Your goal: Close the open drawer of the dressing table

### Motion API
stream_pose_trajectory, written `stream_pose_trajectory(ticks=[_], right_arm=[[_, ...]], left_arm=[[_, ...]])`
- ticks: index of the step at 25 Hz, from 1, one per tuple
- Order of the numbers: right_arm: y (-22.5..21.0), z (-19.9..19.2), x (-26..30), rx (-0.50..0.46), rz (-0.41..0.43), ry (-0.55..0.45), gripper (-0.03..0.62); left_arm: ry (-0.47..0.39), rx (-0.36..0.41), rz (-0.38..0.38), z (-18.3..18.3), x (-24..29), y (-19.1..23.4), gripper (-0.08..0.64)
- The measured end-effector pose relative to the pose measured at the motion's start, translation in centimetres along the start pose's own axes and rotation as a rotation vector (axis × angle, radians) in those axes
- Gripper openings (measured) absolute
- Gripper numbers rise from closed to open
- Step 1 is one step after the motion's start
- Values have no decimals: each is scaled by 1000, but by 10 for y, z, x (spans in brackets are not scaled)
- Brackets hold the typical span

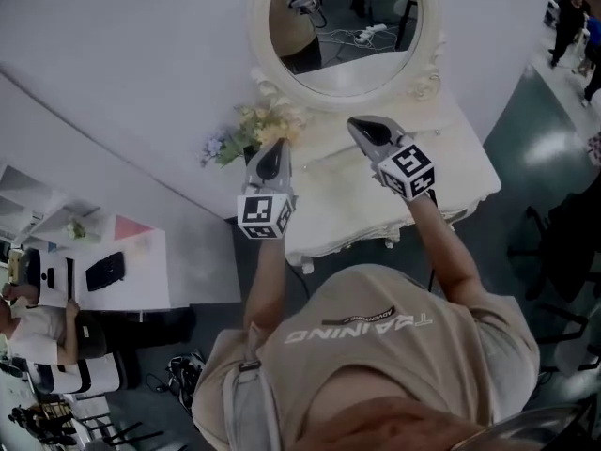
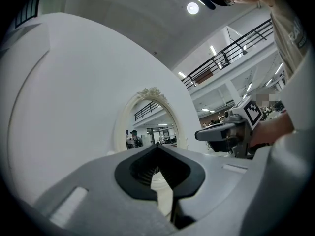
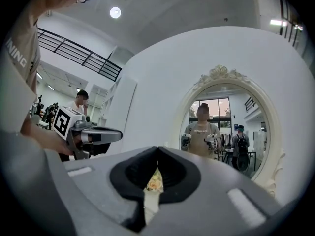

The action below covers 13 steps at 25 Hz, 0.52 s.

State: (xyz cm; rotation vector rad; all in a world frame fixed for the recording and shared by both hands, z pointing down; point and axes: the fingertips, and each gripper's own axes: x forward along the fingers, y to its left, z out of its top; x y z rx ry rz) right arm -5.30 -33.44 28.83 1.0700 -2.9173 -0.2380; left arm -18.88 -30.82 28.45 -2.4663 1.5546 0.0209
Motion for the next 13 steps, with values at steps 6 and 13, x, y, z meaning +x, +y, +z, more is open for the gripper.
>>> stream_pose_trajectory(ticks=[6,13], right_arm=[[11,-9,7,10,19,28,5],[18,-22,7,10,30,49,5]], left_arm=[[28,-11,9,-7,-9,4,0],[41,-8,20,-14,-23,6,0]])
